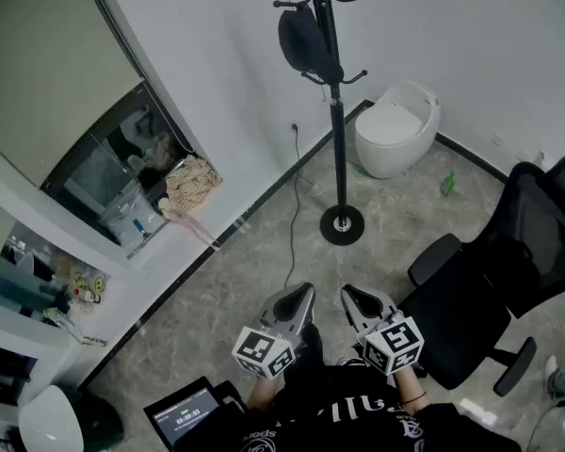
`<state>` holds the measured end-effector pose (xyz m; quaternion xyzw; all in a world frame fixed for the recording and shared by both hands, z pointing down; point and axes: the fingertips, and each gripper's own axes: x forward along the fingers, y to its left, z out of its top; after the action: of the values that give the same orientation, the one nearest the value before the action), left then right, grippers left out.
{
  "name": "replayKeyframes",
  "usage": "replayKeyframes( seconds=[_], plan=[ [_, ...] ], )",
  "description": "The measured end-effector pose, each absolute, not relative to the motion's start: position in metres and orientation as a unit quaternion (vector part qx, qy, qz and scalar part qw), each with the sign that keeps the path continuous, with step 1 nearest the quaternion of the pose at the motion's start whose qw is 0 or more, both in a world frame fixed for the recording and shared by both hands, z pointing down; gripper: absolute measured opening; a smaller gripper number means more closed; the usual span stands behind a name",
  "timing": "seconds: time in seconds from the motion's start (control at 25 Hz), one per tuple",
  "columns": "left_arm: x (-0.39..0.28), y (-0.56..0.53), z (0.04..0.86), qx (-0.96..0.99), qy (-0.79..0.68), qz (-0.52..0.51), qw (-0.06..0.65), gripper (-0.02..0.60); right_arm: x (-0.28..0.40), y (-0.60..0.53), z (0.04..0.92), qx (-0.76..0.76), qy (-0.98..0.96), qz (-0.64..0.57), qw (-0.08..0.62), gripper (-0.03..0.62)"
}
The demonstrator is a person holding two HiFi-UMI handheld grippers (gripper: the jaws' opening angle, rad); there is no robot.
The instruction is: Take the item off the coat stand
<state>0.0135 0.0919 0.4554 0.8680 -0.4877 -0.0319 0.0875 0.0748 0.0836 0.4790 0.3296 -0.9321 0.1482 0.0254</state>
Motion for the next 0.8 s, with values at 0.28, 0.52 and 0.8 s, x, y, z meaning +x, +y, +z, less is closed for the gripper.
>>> replayKeyframes(
  seconds=[0.28, 0.52, 0.8],
  plan=[
    [-0.024, 0.028, 0.456, 0.877, -0.472, -0.029, 0.088, 0.014, 0.037, 0.025, 0.481, 0.342, -0.927, 0.151, 0.033, 0.035],
    [-0.064, -0.045, 0.444, 0.888, -0.452, -0.03, 0.08, 0.014, -0.005, -0.044, 0.469, 0.366, -0.919, 0.145, 0.03, 0.035],
    [-0.113, -0.119, 0.427, 0.906, -0.415, -0.04, 0.069, 0.014, -0.053, -0.112, 0.451, 0.406, -0.903, 0.141, 0.01, 0.035]
  ],
)
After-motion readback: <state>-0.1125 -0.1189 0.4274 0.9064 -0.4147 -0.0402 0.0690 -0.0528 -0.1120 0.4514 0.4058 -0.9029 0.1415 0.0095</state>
